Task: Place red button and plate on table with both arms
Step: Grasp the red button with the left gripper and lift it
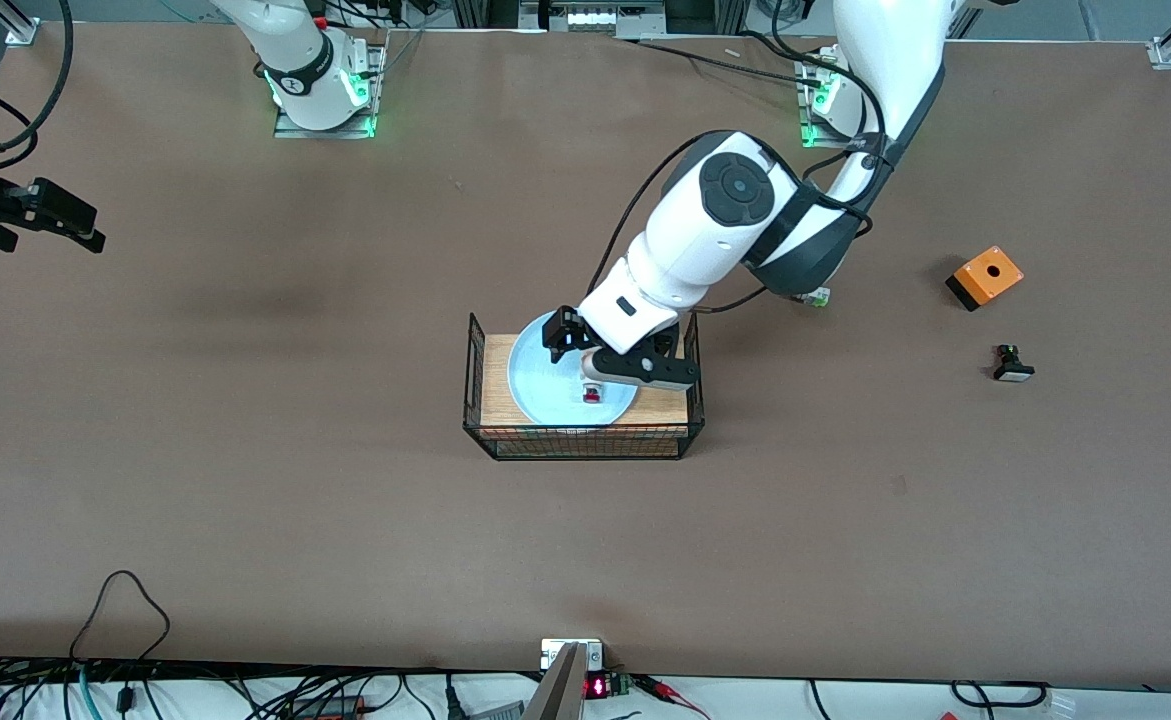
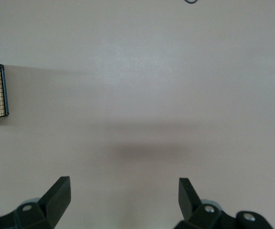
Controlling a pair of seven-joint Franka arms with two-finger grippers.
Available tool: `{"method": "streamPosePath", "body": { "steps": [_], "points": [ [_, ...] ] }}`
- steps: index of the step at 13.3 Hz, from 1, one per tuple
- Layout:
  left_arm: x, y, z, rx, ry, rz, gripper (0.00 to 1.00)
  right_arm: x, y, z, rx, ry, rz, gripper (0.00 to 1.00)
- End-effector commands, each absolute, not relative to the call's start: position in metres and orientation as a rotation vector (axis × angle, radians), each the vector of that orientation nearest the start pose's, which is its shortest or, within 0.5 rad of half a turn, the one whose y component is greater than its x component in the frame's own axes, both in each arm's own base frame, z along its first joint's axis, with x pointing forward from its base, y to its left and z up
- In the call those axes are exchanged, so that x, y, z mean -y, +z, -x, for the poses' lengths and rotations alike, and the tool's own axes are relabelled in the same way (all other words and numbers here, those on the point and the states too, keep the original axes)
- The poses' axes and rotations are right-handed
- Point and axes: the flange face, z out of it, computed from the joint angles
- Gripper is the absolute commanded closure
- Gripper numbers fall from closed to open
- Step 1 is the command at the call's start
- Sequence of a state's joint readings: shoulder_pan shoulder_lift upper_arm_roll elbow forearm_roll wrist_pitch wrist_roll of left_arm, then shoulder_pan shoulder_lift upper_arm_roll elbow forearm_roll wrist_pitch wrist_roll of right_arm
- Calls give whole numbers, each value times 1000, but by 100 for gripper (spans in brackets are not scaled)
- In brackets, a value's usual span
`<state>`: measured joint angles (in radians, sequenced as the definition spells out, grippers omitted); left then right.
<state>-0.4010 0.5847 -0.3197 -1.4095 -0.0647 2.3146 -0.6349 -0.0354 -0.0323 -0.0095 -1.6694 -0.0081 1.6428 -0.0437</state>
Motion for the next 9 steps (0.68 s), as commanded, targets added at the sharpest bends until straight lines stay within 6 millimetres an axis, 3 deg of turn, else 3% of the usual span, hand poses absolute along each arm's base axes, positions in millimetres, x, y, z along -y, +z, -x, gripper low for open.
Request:
{"method": "streamPosePath", "body": {
  "steps": [1, 5, 7, 9],
  "points": [
    [466, 410, -584, -31, -263, 3494, 0, 27, 605, -547, -3, 2, 3140, 0],
    [472, 378, -583, -134, -330, 3364, 0, 29, 604, -547, -3, 9, 3139, 0],
    [478, 357, -580, -105, -323, 3327, 0, 29, 604, -546, 5, 9, 3139, 0],
    [484, 351, -574, -82, -307, 3323, 0, 29, 604, -546, 2, 9, 3139, 0]
  ]
}}
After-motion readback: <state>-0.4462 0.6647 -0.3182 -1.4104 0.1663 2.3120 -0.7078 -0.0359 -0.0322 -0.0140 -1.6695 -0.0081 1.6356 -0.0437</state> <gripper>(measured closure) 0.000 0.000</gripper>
